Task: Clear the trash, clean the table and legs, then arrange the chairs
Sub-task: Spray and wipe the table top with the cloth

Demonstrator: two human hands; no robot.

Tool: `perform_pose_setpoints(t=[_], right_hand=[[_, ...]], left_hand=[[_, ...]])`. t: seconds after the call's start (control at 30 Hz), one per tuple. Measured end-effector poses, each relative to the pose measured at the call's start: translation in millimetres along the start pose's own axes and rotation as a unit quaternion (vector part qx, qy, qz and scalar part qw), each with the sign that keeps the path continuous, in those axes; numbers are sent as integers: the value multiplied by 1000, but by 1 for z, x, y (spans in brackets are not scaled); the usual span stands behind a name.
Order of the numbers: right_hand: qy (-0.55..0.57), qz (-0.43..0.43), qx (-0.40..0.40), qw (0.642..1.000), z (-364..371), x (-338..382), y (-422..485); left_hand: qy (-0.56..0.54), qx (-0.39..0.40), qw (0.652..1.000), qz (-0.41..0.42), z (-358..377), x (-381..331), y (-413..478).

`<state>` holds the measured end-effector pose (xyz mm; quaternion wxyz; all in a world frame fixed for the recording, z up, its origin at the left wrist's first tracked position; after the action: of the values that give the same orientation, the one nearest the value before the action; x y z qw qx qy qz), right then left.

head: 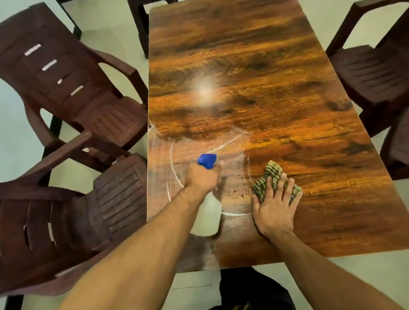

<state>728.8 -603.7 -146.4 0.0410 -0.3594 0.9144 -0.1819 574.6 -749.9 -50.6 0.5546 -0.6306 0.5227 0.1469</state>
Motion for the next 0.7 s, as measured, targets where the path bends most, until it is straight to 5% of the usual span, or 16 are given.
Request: perform_pose_setpoints(t=[0.13, 0.37, 0.47, 0.57, 0.7], right_hand=[[1, -6, 1, 1000, -7, 16, 12], [32, -6, 27, 999, -44, 77, 102], [-44, -164, 52, 984, -43, 133, 103], [-108, -361, 83, 923, -30, 141, 62], [-105, -434, 86, 891, -41, 91, 65]], left_hand=[[155, 117, 980, -36, 17, 22, -6], [77, 35, 996, -11, -18, -9, 38], [87, 15, 996, 3, -29, -14, 46], [95, -3, 995, 4, -40, -15, 57], [67, 6, 998, -11, -53, -12, 64]])
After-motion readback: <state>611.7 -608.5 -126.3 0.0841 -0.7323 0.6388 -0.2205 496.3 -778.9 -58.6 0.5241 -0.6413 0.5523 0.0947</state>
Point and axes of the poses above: each hand's wrist, its own y-axis towards the middle knuckle, its own z-axis out of the palm, x = y × z, the point moved 4 cm from there along y, towards the middle knuckle, and after that the axes turned 6 degrees about z, right-handed, at the moved point
